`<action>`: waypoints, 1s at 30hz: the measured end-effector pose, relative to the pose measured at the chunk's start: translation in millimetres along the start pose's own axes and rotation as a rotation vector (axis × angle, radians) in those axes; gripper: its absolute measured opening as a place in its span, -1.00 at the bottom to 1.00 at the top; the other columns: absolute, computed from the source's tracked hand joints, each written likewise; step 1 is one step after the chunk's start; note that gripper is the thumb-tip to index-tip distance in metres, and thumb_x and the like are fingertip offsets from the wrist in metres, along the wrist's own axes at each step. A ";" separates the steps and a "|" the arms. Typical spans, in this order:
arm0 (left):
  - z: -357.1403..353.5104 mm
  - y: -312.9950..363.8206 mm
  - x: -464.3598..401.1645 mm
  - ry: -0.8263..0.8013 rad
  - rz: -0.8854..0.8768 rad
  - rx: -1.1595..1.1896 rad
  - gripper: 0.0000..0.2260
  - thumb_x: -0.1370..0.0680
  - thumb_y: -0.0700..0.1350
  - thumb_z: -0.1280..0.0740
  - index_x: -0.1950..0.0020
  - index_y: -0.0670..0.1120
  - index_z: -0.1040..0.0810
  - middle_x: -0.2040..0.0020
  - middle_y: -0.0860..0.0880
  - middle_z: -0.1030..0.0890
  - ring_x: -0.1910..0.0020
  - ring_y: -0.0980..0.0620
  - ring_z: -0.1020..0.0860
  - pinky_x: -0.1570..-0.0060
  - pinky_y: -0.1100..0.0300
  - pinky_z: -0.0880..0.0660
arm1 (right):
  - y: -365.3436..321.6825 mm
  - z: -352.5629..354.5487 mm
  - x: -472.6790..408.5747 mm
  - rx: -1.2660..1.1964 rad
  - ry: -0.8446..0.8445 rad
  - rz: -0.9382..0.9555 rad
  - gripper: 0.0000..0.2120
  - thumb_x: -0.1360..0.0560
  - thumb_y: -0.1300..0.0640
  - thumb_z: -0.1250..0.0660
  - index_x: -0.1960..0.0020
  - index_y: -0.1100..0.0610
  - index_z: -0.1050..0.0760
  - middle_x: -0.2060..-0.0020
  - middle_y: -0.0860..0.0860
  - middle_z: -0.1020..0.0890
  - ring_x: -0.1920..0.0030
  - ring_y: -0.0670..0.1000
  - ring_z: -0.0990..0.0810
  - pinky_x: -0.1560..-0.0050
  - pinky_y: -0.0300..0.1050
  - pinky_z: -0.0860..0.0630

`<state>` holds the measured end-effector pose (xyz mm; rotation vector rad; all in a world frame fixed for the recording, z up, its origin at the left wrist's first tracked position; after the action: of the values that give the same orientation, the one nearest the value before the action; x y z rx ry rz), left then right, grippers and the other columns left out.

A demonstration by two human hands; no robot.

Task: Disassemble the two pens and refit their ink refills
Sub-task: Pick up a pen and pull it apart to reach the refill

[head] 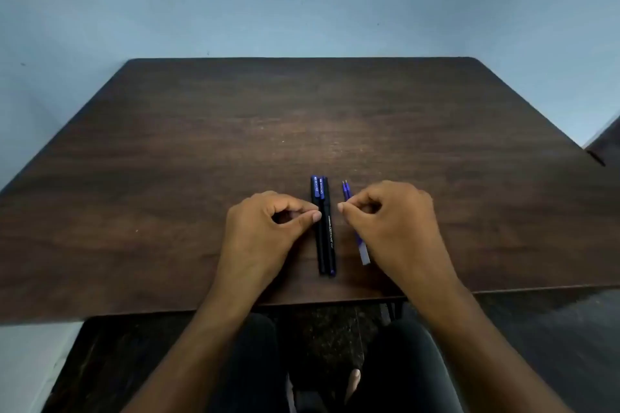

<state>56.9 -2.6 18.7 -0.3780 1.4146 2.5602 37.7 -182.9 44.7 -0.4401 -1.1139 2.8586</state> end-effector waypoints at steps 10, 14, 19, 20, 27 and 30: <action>0.3 -0.3 2.9 -0.005 0.027 0.031 -0.89 -0.38 -0.08 -0.58 0.18 0.12 -0.74 0.25 0.17 -0.70 0.18 0.23 -0.62 0.07 0.27 -0.52 | -5.7 -25.0 -11.1 0.143 -0.183 -0.234 -0.79 -0.45 -0.04 -0.52 0.12 0.11 -0.65 0.33 0.03 -0.62 0.36 0.02 -0.61 0.35 -0.15 -0.56; 2.7 -1.7 3.6 0.038 0.031 0.018 -0.89 -0.39 -0.08 -0.58 0.23 0.12 -0.72 0.26 0.16 -0.69 0.18 0.25 -0.61 0.17 0.42 -0.47 | -6.4 -29.6 -11.9 0.180 -0.194 -0.249 -0.75 -0.43 -0.08 -0.54 0.12 0.10 -0.64 0.38 -0.04 -0.54 0.39 -0.09 -0.50 0.46 -0.25 -0.33; 4.1 -1.1 3.3 0.043 0.025 0.043 -0.91 -0.39 -0.08 -0.57 0.18 0.10 -0.73 0.25 0.14 -0.69 0.19 0.22 -0.61 0.15 0.37 -0.50 | -6.9 -32.0 -13.0 0.256 -0.186 -0.266 -0.65 -0.42 -0.16 -0.54 0.25 0.06 -0.48 0.38 -0.05 -0.46 0.41 -0.10 -0.41 0.50 -0.23 -0.24; 4.1 -1.2 3.4 0.039 0.026 0.046 -0.91 -0.39 -0.09 -0.57 0.18 0.09 -0.73 0.25 0.15 -0.68 0.19 0.23 -0.61 0.15 0.38 -0.50 | -7.2 -32.8 -12.9 0.268 -0.189 -0.268 -0.61 -0.42 -0.16 -0.54 0.28 0.04 -0.41 0.37 -0.05 -0.45 0.41 -0.10 -0.41 0.50 -0.22 -0.24; 2.6 -0.9 3.2 0.020 0.030 0.039 -0.88 -0.39 -0.10 -0.57 0.20 0.13 -0.72 0.27 0.16 -0.68 0.19 0.24 -0.61 0.16 0.40 -0.48 | -11.7 -32.7 -11.8 0.273 -0.147 -0.258 -0.49 -0.38 -0.18 -0.56 0.32 0.02 -0.26 0.35 -0.03 -0.42 0.39 -0.03 -0.41 0.45 -0.17 -0.28; 3.6 -1.8 3.9 0.020 0.031 0.058 -0.88 -0.40 -0.09 -0.57 0.18 0.13 -0.72 0.24 0.16 -0.69 0.18 0.26 -0.62 0.13 0.36 -0.52 | -14.8 -34.5 -11.3 0.254 -0.176 -0.245 -0.54 -0.40 -0.18 -0.54 0.33 0.02 -0.31 0.37 -0.02 -0.50 0.37 -0.03 -0.51 0.46 -0.17 -0.34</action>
<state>53.3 1.6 17.9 -0.3759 1.5096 2.5399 57.2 -150.8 33.2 -0.0353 -0.7459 2.8049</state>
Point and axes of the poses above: each hand's wrist, its own x-axis away from the middle knuckle, its own z-axis out of the back of the hand, y = z × x, the point moved 6 cm from there along -x, towards the middle knuckle
